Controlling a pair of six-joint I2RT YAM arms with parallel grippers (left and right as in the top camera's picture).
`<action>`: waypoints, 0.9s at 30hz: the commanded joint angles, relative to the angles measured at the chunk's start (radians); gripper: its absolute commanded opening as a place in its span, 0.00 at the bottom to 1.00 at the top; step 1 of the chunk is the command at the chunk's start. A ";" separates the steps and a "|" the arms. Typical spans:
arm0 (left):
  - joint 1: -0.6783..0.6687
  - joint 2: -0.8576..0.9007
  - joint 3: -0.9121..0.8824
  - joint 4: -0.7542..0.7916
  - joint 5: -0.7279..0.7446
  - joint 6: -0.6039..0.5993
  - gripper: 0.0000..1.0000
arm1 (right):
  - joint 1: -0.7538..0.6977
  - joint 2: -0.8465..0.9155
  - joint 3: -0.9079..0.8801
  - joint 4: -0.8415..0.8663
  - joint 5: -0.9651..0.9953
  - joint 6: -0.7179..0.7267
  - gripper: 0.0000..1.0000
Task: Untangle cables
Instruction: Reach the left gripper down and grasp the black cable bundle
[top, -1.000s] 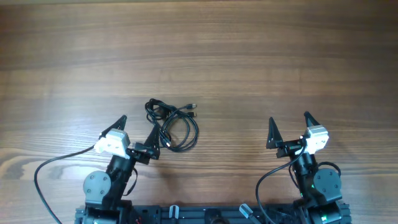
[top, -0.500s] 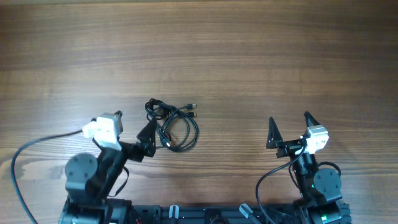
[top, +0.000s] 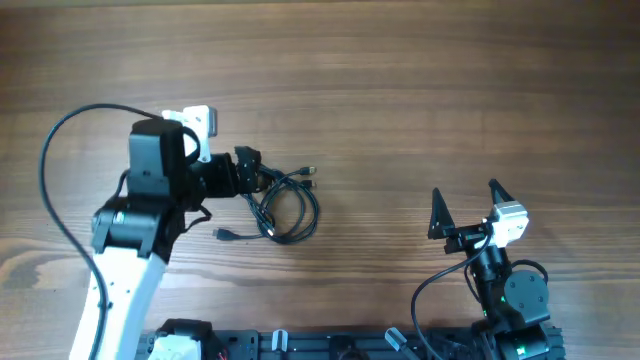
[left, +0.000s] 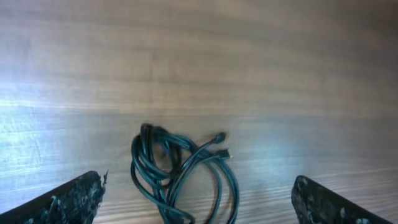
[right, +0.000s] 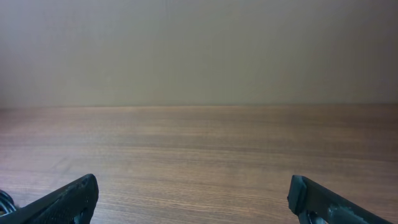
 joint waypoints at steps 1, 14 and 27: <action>0.005 0.077 0.027 -0.046 0.013 -0.001 1.00 | -0.006 -0.001 -0.001 0.003 0.013 0.014 1.00; -0.025 0.244 0.027 -0.115 0.012 0.025 1.00 | -0.006 -0.001 -0.001 0.003 0.013 0.014 1.00; -0.025 0.398 0.026 -0.042 -0.056 -0.167 1.00 | -0.006 -0.001 -0.001 0.003 0.013 0.014 1.00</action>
